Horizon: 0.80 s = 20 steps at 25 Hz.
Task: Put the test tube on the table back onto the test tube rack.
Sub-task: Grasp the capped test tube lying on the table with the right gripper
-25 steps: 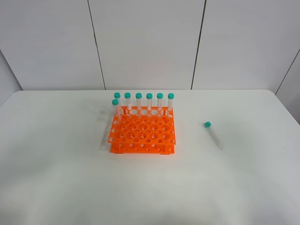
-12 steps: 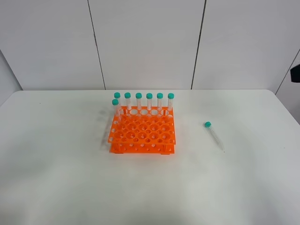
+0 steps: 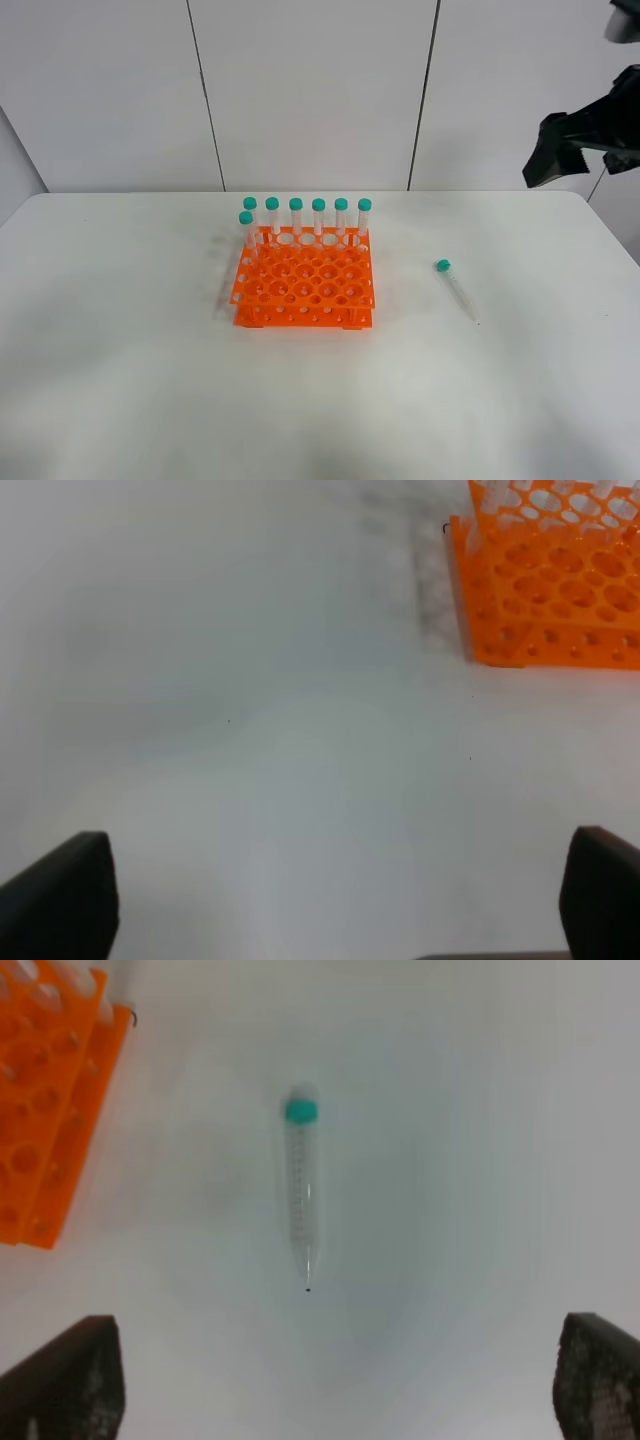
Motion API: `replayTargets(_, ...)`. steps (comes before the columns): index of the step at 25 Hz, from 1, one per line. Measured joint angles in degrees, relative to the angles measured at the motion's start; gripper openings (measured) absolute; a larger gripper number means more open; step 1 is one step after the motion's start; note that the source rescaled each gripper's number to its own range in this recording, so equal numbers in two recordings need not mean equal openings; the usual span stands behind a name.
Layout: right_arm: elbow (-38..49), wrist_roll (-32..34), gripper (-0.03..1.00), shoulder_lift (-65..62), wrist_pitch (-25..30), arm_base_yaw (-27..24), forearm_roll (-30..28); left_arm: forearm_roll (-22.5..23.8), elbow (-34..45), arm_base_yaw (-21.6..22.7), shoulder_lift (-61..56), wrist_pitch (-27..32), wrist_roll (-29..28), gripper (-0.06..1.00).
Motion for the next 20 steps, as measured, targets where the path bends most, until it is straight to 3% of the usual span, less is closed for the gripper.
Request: replayTargets(20, -0.4, -2.3, 0.9, 23.5, -6.8, 0.0, 2.0, 0.0, 0.0, 0.0, 0.0, 0.0, 0.0, 1.0)
